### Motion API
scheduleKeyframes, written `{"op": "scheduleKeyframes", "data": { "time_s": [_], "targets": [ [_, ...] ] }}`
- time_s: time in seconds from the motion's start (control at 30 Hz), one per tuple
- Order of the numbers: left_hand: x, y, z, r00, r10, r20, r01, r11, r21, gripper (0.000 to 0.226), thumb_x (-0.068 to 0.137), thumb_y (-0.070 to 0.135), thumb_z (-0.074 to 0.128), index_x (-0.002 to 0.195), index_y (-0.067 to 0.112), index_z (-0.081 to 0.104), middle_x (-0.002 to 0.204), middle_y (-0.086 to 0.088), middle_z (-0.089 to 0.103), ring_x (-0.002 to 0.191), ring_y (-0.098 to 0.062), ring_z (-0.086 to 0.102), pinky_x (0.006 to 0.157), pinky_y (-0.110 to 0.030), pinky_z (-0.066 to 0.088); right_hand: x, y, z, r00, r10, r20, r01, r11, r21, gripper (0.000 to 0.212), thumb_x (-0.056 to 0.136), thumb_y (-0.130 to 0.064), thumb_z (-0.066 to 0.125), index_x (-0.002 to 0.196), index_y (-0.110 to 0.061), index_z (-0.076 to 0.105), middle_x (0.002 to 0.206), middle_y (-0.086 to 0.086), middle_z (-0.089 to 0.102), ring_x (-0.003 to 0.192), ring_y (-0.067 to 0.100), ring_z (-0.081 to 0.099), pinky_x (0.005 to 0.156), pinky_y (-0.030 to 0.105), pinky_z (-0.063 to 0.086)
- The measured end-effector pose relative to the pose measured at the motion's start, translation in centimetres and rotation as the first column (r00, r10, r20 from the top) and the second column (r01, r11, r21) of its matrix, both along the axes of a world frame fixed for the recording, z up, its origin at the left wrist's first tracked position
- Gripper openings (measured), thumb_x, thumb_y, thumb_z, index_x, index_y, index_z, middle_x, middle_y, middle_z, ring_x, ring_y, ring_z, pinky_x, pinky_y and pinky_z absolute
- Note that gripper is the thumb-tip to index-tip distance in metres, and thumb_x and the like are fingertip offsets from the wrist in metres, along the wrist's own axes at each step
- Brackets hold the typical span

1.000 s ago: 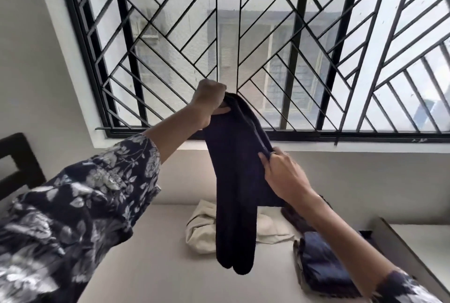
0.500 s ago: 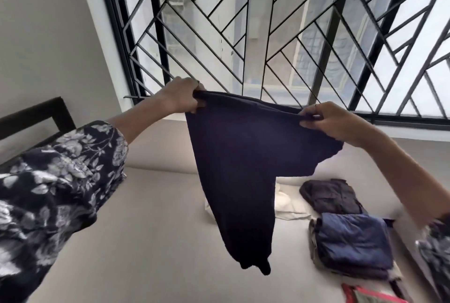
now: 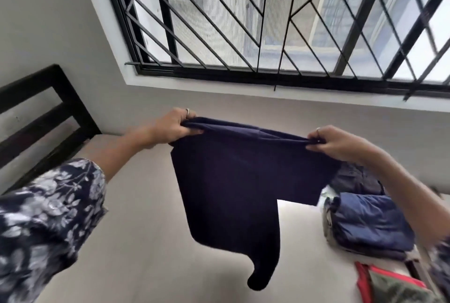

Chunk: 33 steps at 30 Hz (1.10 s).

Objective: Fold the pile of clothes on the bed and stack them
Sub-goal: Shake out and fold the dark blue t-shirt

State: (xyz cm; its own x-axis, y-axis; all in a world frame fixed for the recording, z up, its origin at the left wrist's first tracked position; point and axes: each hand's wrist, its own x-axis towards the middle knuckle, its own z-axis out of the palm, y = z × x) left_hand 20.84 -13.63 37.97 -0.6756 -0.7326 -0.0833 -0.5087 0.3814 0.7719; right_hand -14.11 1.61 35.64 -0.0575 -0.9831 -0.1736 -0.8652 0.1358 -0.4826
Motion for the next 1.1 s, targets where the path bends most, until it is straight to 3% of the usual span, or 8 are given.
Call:
{"op": "scheduleKeyframes", "data": {
  "time_s": [0.1, 0.23, 0.37, 0.5, 0.63, 0.77, 0.93, 1.1],
  "targets": [
    [-0.4, -3.5, -3.4, 0.995, 0.095, 0.003, -0.095, 0.995, -0.029, 0.009, 0.089, 0.018, 0.066, 0.085, 0.010, 0.063, 0.054, 0.011, 0.053, 0.046, -0.002, 0.045, 0.046, -0.022, 0.035, 0.7, -4.8, -4.5, 0.994, -0.093, -0.060, 0.093, 0.996, 0.002, 0.022, 0.092, -0.009, 0.057, 0.074, -0.021, 0.058, 0.075, 0.001, 0.061, 0.079, 0.022, 0.055, 0.068, 0.028, 0.036],
    [0.2, -7.2, -4.7, 0.970, 0.227, -0.085, -0.234, 0.969, -0.077, 0.006, 0.089, 0.015, 0.065, 0.090, 0.009, 0.066, 0.070, 0.001, 0.060, 0.060, -0.010, 0.052, 0.055, -0.021, 0.042, 2.8, -10.5, -7.5, 0.946, -0.321, -0.054, 0.314, 0.944, -0.103, 0.028, 0.095, -0.011, 0.049, 0.120, -0.015, 0.061, 0.114, 0.013, 0.064, 0.100, 0.033, 0.061, 0.080, 0.033, 0.050],
    [1.8, -10.1, -2.0, 0.916, 0.314, -0.251, -0.344, 0.935, -0.088, 0.006, 0.090, 0.010, 0.063, 0.095, 0.011, 0.065, 0.077, 0.002, 0.063, 0.065, -0.003, 0.058, 0.065, -0.017, 0.046, 6.3, -14.6, -6.0, 0.750, -0.377, 0.544, 0.488, 0.870, -0.069, 0.029, 0.095, 0.004, 0.042, 0.117, -0.013, 0.050, 0.107, 0.009, 0.053, 0.068, 0.026, 0.063, 0.042, 0.022, 0.051],
    [4.0, -11.0, 1.6, 0.898, 0.284, -0.336, -0.317, 0.947, -0.046, 0.015, 0.090, 0.004, 0.061, 0.083, 0.017, 0.061, 0.059, 0.015, 0.061, 0.052, 0.005, 0.054, 0.053, -0.011, 0.041, 8.1, -17.1, -4.6, 0.622, -0.217, 0.752, 0.470, 0.872, -0.136, 0.020, 0.096, 0.008, 0.038, 0.105, -0.006, 0.049, 0.095, 0.012, 0.054, 0.076, 0.021, 0.060, 0.062, 0.019, 0.058],
    [7.1, -9.9, 2.3, 0.945, 0.221, -0.242, -0.229, 0.973, -0.006, 0.005, 0.089, 0.010, 0.065, 0.090, 0.005, 0.064, 0.068, 0.001, 0.056, 0.053, -0.006, 0.049, 0.053, -0.024, 0.038, 8.8, -17.3, -4.7, 0.676, -0.144, 0.723, 0.394, 0.899, -0.189, 0.025, 0.095, 0.008, 0.040, 0.091, -0.012, 0.056, 0.085, 0.006, 0.057, 0.077, 0.012, 0.057, 0.072, 0.018, 0.053],
    [9.4, -6.5, -1.2, 0.988, 0.125, -0.088, -0.116, 0.988, 0.103, 0.013, 0.075, 0.017, 0.075, 0.074, 0.014, 0.062, 0.058, 0.005, 0.056, 0.050, -0.004, 0.050, 0.048, -0.019, 0.039, 9.3, -15.3, -8.4, 0.778, -0.112, 0.618, 0.260, 0.953, -0.155, 0.023, 0.090, 0.008, 0.048, 0.087, -0.010, 0.062, 0.079, 0.007, 0.061, 0.072, 0.012, 0.056, 0.070, 0.028, 0.046],
    [11.4, -1.7, -12.8, 0.982, 0.014, 0.187, -0.072, 0.948, 0.310, 0.015, 0.079, 0.008, 0.076, 0.072, 0.013, 0.063, 0.057, 0.004, 0.050, 0.050, -0.004, 0.044, 0.049, -0.016, 0.034, 10.2, -10.4, -19.2, 0.822, -0.171, 0.543, 0.179, 0.983, 0.039, 0.033, 0.084, 0.014, 0.052, 0.090, -0.013, 0.069, 0.083, 0.007, 0.064, 0.076, 0.017, 0.051, 0.066, 0.028, 0.037],
    [12.0, 4.8, -27.1, 0.965, -0.098, 0.244, -0.030, 0.881, 0.472, 0.030, 0.076, 0.013, 0.078, 0.060, 0.029, 0.058, 0.055, 0.015, 0.047, 0.054, 0.000, 0.042, 0.054, -0.018, 0.033, 11.3, -2.8, -31.2, 0.806, -0.316, 0.501, 0.203, 0.942, 0.268, 0.032, 0.088, 0.012, 0.050, 0.105, -0.009, 0.068, 0.107, 0.005, 0.068, 0.098, 0.016, 0.059, 0.077, 0.012, 0.042]
  ]
}}
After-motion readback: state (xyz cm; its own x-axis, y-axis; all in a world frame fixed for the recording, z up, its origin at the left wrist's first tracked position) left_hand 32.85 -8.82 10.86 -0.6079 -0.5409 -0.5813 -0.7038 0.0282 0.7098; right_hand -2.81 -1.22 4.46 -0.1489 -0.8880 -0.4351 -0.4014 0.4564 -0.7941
